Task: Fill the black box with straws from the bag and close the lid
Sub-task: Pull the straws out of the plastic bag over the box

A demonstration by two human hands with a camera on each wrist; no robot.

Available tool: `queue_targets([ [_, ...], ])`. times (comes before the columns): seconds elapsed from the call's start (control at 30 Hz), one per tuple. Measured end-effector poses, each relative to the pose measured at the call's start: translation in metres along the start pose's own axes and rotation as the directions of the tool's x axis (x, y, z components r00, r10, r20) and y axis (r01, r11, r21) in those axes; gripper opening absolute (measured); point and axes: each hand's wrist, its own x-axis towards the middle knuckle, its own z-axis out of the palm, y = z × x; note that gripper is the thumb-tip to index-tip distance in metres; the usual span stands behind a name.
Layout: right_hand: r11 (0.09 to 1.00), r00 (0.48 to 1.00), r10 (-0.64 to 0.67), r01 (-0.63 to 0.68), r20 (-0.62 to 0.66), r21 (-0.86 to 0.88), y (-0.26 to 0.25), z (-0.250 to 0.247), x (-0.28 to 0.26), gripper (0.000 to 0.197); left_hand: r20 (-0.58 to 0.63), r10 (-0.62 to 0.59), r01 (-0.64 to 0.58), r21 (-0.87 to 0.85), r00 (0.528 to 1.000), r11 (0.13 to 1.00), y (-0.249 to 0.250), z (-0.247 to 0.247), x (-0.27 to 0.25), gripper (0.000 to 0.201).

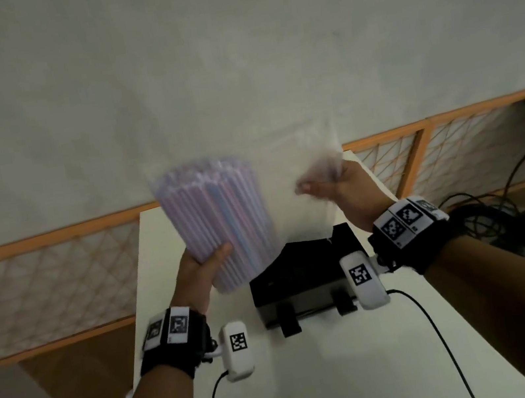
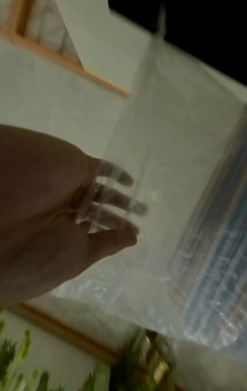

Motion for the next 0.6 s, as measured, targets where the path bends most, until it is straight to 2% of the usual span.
queue_targets([
  [0.13,0.989,0.991,0.129,-0.125,-0.038,0.082,0.046,-0.028,-0.003,0.015,-0.076,0.03,-0.007,0.284,0.997,0.959,0.0,0.013,0.012,0.074],
  [0.2,0.978,0.981,0.19,-0.186,-0.036,0.089,0.067,-0.036,-0.006,0.013,-0.073,0.057,-0.026,0.37,0.996,0.929,-0.002,0.015,0.013,0.075],
  [0.27,0.973,0.977,0.21,-0.205,-0.035,0.1,0.081,-0.042,-0.01,0.014,-0.045,0.081,-0.054,0.426,0.996,0.903,-0.006,0.015,0.013,0.068],
  [0.33,0.975,0.975,0.217,-0.215,-0.04,0.064,0.095,-0.045,-0.012,0.013,-0.024,0.091,-0.068,0.487,0.996,0.871,-0.009,0.016,0.014,0.052],
  [0.43,0.968,0.97,0.236,-0.241,-0.062,-0.074,0.116,-0.047,-0.012,0.015,-0.009,0.098,-0.076,0.565,0.995,0.822,-0.011,0.02,0.016,0.034],
  [0.5,0.961,0.984,0.176,-0.174,-0.011,-0.217,0.13,-0.042,-0.014,0.004,0.008,0.094,-0.079,0.61,0.996,0.788,-0.014,0.021,0.016,0.032],
  [0.6,0.878,0.998,0.066,-0.05,0.017,-0.477,0.151,-0.032,-0.019,0.014,0.066,0.05,-0.081,0.663,0.997,0.744,-0.019,0.024,0.015,0.038],
])
